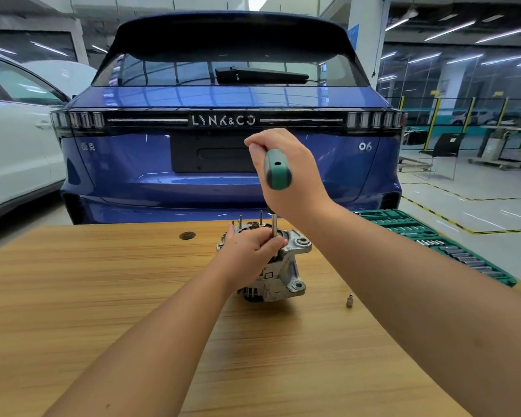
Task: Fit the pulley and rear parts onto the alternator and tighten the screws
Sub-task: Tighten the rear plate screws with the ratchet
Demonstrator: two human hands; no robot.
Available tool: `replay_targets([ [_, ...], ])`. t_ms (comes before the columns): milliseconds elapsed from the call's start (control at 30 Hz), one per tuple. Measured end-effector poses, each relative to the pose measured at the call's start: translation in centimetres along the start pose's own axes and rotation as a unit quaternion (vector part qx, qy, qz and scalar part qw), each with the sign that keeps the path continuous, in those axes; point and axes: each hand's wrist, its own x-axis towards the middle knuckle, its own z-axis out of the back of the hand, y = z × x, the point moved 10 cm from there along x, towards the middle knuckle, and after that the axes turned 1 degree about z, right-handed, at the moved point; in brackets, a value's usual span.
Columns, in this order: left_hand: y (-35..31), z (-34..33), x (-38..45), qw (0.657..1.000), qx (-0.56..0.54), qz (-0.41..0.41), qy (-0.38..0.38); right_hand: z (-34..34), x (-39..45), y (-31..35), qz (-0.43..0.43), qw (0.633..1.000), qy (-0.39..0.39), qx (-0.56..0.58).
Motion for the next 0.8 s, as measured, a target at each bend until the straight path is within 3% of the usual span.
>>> replay_targets([
  [333,-0.1,0.2,-0.1,1.0,0.013,0.018,-0.002,-0.6,0.1,-0.6,0.0,0.996,0.042,-0.079],
  [533,0.0,0.4,-0.4,1.0,0.003,0.029,-0.007,-2.0,-0.2,-0.4,0.036,0.975,0.159,-0.154],
  [700,-0.2,0.0,-0.2,1.0,0.02,0.015,0.011,-1.7,1.3,0.2,0.054,0.952,0.2,-0.227],
  [800,-0.2,-0.3,0.0,0.999,0.034,0.006,0.021,-1.2,3.0,-0.3,0.003,0.935,0.229,-0.272],
])
